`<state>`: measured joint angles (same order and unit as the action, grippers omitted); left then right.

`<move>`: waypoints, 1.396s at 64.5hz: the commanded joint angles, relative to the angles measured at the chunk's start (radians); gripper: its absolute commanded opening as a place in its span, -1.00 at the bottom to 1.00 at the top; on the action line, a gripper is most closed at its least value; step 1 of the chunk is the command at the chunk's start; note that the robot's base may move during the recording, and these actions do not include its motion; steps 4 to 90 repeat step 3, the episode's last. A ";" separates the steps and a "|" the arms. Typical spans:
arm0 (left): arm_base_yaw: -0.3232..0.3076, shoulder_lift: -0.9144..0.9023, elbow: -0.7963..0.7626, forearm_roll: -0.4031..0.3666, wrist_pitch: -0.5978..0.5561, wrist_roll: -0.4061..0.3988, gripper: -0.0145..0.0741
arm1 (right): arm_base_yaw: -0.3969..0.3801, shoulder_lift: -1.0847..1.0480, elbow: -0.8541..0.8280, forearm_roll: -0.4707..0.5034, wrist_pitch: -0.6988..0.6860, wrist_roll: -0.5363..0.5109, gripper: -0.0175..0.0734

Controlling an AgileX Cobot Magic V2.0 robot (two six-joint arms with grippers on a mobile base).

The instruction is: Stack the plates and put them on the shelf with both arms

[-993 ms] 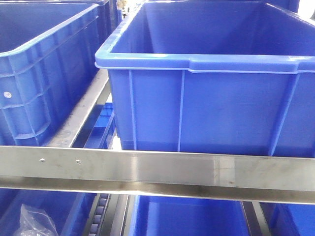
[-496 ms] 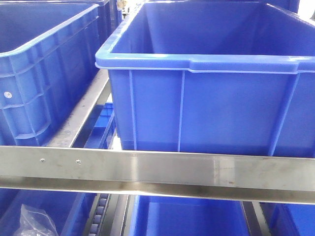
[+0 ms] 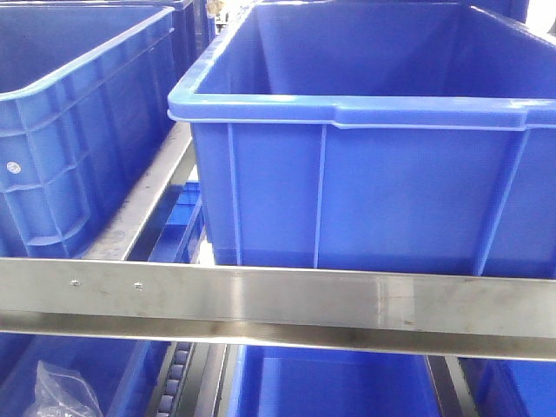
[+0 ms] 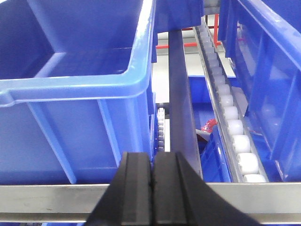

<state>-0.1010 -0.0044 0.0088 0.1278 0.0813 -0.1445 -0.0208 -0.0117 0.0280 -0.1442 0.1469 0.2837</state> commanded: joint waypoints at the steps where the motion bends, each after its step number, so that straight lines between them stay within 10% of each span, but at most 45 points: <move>1: -0.008 -0.023 0.001 -0.008 -0.090 0.002 -0.47 | -0.007 -0.018 0.001 -0.011 -0.085 -0.002 -0.47; 90: -0.008 -0.023 0.001 -0.008 -0.090 0.002 -0.47 | -0.007 -0.018 0.001 -0.011 -0.085 -0.002 -0.47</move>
